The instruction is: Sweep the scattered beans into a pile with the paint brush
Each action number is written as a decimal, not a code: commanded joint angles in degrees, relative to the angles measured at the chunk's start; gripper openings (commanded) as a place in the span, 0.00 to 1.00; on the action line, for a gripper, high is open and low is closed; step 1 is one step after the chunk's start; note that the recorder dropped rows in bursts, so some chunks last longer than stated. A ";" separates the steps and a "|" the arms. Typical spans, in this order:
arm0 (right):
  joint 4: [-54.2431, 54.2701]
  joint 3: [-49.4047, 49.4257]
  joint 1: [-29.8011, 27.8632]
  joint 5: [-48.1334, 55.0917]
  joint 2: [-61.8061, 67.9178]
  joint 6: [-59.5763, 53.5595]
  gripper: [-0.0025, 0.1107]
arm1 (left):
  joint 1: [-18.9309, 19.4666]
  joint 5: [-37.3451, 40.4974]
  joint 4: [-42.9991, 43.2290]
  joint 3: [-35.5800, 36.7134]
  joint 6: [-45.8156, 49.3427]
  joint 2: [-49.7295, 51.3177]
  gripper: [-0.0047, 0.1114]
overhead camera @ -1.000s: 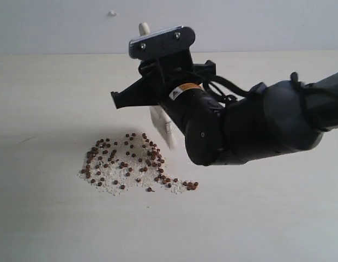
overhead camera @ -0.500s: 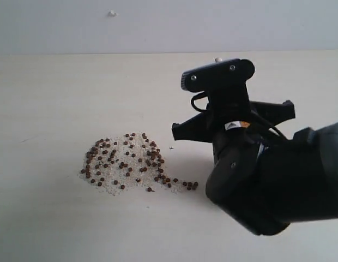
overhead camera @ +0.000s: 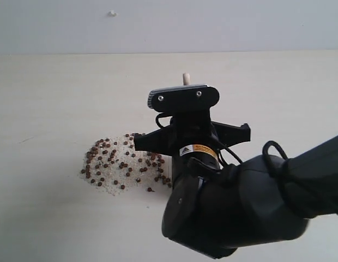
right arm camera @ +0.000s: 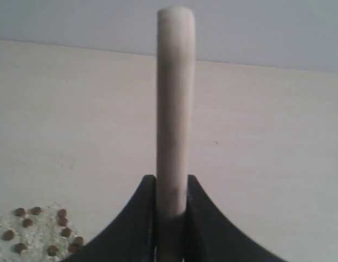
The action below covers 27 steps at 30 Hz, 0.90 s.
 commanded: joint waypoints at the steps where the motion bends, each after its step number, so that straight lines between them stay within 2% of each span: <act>1: -0.74 -4.17 0.21 4.05 2.08 2.23 0.02 | -0.35 -0.17 -0.02 -0.03 -0.37 -0.38 0.04; 11: -1.28 -12.90 0.21 1.39 6.07 2.37 0.02 | -0.35 -0.17 -0.02 -0.03 -0.37 -0.38 0.04; 20: -2.73 -13.48 0.21 -0.54 -1.75 -6.54 0.02 | -0.35 -0.17 -0.02 -0.03 -0.37 -0.38 0.04; 23: -4.67 -12.74 0.21 2.78 -5.04 -11.44 0.02 | -0.35 -0.17 -0.02 -0.03 -0.37 -0.38 0.04; 25: -8.54 -10.47 0.21 9.14 -6.96 -13.87 0.02 | -0.35 -0.17 -0.02 -0.03 -0.37 -0.38 0.04; 27: -18.96 -6.75 0.21 16.70 -9.00 -13.72 0.02 | -0.35 -0.17 -0.02 -0.03 -0.37 -0.38 0.04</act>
